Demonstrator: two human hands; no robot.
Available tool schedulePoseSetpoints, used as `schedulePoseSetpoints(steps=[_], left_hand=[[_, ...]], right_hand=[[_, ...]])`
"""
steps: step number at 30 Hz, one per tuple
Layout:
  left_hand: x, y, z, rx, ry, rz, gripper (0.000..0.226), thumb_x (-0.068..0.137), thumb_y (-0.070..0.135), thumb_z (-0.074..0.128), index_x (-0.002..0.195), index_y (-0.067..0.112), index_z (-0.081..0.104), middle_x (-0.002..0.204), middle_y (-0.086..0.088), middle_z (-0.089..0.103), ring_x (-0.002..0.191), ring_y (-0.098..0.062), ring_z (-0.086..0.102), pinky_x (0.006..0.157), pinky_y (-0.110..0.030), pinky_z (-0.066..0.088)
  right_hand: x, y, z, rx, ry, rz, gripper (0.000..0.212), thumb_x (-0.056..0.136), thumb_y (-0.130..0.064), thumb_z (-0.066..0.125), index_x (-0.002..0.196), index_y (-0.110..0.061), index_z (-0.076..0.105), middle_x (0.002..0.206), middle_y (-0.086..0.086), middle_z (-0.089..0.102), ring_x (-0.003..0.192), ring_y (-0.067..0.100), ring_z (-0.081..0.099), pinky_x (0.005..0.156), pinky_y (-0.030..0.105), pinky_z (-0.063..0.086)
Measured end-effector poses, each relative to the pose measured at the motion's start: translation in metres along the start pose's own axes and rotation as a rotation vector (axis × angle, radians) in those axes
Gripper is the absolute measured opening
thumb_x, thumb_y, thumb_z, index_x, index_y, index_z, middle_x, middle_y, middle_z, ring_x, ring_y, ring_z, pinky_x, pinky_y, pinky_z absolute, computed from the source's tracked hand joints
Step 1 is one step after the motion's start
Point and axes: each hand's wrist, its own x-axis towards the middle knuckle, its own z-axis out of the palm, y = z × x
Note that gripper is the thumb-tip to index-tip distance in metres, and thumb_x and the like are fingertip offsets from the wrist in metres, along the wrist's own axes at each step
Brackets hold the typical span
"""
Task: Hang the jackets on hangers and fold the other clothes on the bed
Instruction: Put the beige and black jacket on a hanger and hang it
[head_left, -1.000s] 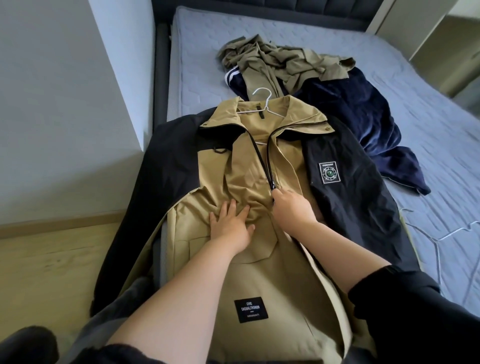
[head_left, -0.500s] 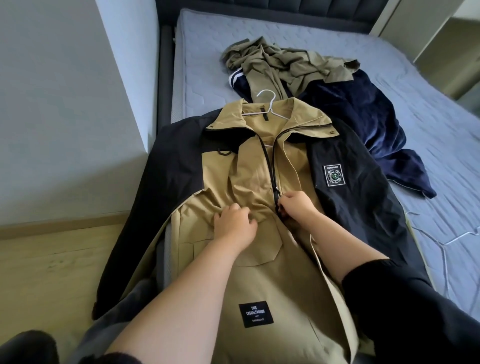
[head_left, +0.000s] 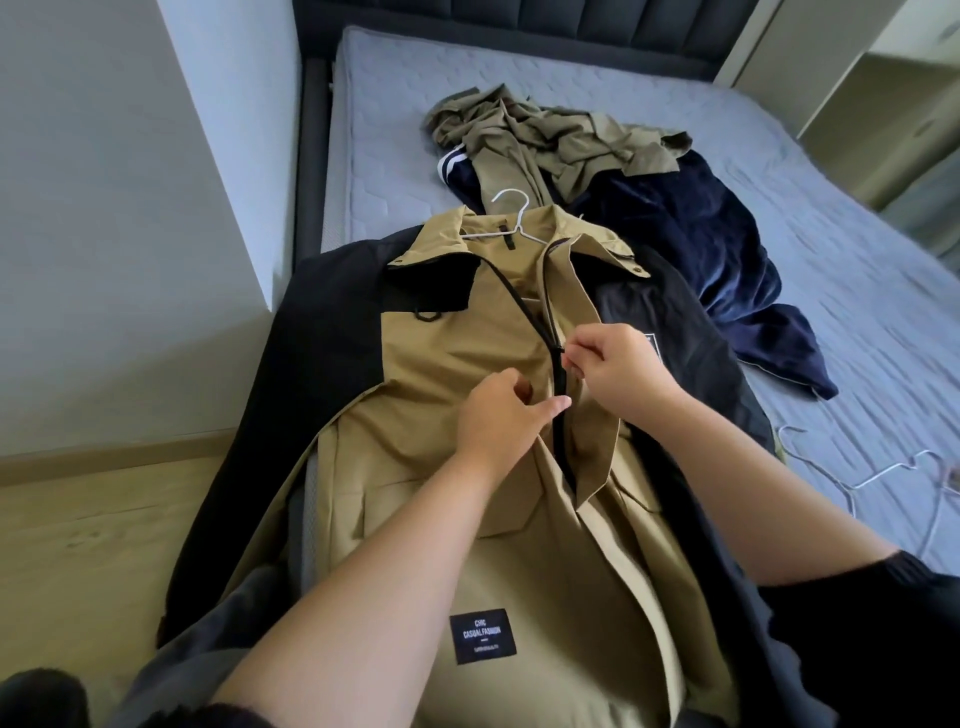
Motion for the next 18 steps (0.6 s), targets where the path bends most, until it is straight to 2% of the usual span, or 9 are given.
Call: schedulePoseSetpoints(steps=[3, 6, 11, 16, 18], left_hand=[[-0.002, 0.007, 0.004, 0.117, 0.037, 0.06, 0.038, 0.083, 0.042, 0.064, 0.064, 0.018, 0.043, 0.065, 0.004, 0.051, 0.066, -0.018, 0.052, 0.058, -0.03, 0.037], [0.001, 0.005, 0.003, 0.207, 0.026, 0.121, 0.04, 0.088, 0.029, 0.059, 0.06, 0.018, 0.033, 0.063, 0.004, 0.044, 0.071, -0.025, 0.05, 0.061, -0.032, 0.035], [-0.001, -0.009, 0.001, 0.364, -0.092, 0.172, 0.031, 0.09, 0.025, 0.056, 0.064, 0.019, 0.04, 0.068, 0.004, 0.049, 0.079, -0.024, 0.057, 0.067, -0.031, 0.042], [0.0, -0.013, -0.001, 0.415, -0.122, 0.188, 0.033, 0.089, 0.023, 0.057, 0.062, 0.018, 0.038, 0.067, 0.005, 0.048, 0.077, -0.024, 0.054, 0.069, -0.034, 0.044], [-0.001, -0.014, -0.002, 0.401, -0.142, 0.2, 0.025, 0.089, 0.022, 0.056, 0.067, 0.014, 0.046, 0.071, 0.002, 0.054, 0.079, -0.024, 0.056, 0.073, -0.037, 0.048]], right_hand=[[-0.003, -0.004, -0.003, 0.029, -0.006, -0.009, 0.04, 0.093, -0.005, 0.049, 0.058, -0.024, 0.053, 0.063, -0.001, 0.058, 0.052, 0.002, 0.045, 0.051, 0.008, 0.035], [-0.006, -0.003, -0.001, 0.086, 0.046, 0.03, 0.039, 0.093, -0.005, 0.049, 0.058, -0.021, 0.052, 0.06, -0.003, 0.053, 0.057, 0.008, 0.045, 0.052, 0.01, 0.034], [-0.007, -0.004, 0.011, 0.188, 0.097, 0.218, 0.027, 0.093, -0.007, 0.049, 0.069, -0.009, 0.062, 0.057, -0.006, 0.051, 0.055, 0.005, 0.043, 0.052, 0.016, 0.032], [-0.004, -0.007, 0.017, 0.353, 0.13, 0.357, 0.032, 0.091, -0.006, 0.047, 0.061, -0.011, 0.058, 0.053, 0.0, 0.049, 0.05, 0.013, 0.039, 0.054, 0.026, 0.034], [-0.001, -0.01, 0.016, 0.397, 0.127, 0.401, 0.034, 0.092, -0.007, 0.046, 0.061, -0.012, 0.058, 0.054, 0.002, 0.048, 0.05, 0.014, 0.039, 0.056, 0.026, 0.035]])
